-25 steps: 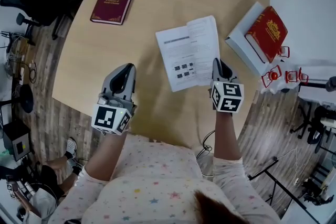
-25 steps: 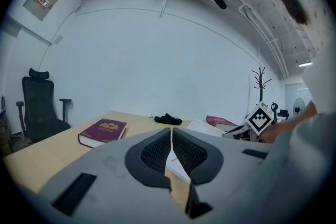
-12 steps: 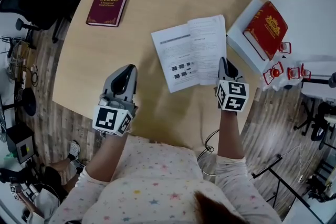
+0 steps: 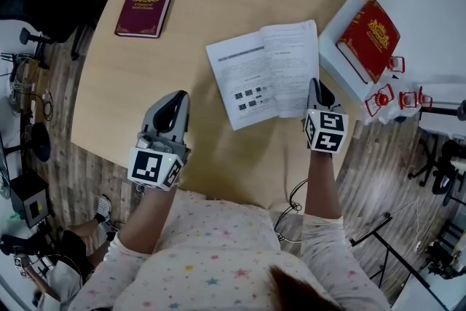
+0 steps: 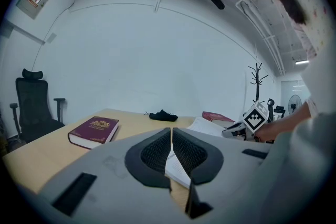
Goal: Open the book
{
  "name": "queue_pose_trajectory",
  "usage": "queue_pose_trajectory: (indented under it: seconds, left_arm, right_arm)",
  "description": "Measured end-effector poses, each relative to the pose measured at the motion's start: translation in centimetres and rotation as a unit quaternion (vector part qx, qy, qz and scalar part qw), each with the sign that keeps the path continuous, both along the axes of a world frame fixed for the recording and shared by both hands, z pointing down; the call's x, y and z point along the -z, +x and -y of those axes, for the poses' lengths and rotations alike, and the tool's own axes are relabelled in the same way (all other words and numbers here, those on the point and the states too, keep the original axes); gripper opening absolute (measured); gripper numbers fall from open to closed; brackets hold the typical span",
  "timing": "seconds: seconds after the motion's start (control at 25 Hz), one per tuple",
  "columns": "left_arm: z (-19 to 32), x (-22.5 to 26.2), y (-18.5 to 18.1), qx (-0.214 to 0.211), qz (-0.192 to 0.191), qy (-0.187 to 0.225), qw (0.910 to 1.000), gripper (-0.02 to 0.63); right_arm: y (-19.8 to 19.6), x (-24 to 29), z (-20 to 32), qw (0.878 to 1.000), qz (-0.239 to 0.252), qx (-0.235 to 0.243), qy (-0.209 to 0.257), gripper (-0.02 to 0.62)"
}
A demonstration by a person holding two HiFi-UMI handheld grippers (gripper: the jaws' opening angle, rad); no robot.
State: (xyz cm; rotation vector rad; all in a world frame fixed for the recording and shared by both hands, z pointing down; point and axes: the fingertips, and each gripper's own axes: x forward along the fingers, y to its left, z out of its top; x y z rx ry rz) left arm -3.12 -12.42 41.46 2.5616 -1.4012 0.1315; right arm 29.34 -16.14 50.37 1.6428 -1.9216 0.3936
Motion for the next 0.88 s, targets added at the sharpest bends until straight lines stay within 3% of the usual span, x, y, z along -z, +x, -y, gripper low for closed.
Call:
queue_pose_trajectory:
  seconds: [0.88]
  left_arm:
    - [0.6, -1.4, 1.4, -0.01, 0.007, -0.015, 0.9998, 0.021]
  right_arm:
    - [3.5, -1.5, 2.3, 0.997, -0.08, 0.008, 0.0, 0.017]
